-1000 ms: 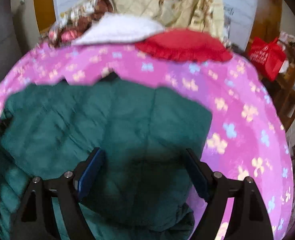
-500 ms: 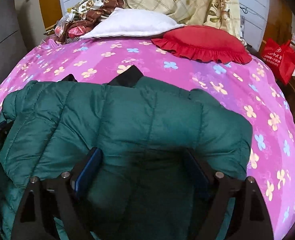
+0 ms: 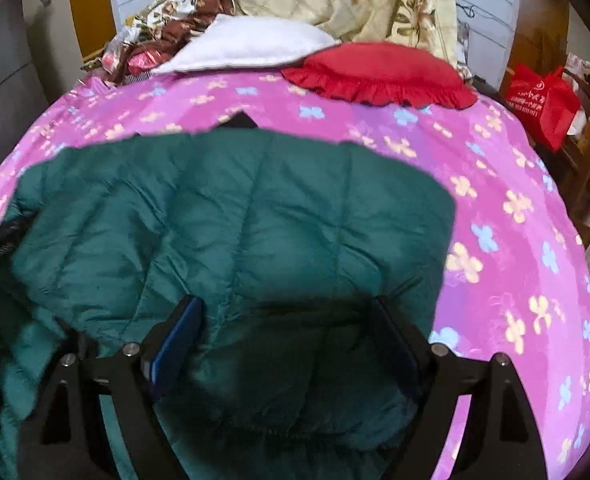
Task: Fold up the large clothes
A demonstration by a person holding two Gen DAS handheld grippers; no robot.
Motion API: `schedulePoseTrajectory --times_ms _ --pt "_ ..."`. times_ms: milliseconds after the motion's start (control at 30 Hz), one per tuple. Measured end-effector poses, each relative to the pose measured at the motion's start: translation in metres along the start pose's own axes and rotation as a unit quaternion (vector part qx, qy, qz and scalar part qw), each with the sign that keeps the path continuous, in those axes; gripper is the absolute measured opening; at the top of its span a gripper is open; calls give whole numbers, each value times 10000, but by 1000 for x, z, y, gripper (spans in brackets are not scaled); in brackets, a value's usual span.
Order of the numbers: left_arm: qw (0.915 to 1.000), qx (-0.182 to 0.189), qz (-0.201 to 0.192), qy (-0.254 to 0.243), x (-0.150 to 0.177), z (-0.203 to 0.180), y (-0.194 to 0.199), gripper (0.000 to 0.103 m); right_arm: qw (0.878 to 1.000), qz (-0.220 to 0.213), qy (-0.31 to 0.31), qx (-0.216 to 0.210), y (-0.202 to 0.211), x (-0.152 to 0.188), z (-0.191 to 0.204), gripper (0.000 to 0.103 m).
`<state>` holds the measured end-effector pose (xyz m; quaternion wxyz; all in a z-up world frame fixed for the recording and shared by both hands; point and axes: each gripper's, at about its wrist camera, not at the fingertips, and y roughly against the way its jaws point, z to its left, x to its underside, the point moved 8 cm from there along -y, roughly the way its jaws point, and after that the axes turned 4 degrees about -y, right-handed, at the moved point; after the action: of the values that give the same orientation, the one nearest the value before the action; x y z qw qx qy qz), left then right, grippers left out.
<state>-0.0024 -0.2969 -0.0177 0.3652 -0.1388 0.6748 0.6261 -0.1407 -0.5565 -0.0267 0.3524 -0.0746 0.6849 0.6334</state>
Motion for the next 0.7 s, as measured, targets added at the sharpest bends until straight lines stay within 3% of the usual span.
schedulePoseTrajectory --times_ms 133,333,700 --pt "9999 5 90 -124 0 6 12 31 9999 -51 75 109 1 -4 4 90" --pt "9999 -1 -60 -87 5 28 53 31 9986 -375 -297 -228 48 -4 -5 90" --pt "9997 -68 76 -214 53 61 113 31 9972 -96 -465 -579 103 45 -14 90"
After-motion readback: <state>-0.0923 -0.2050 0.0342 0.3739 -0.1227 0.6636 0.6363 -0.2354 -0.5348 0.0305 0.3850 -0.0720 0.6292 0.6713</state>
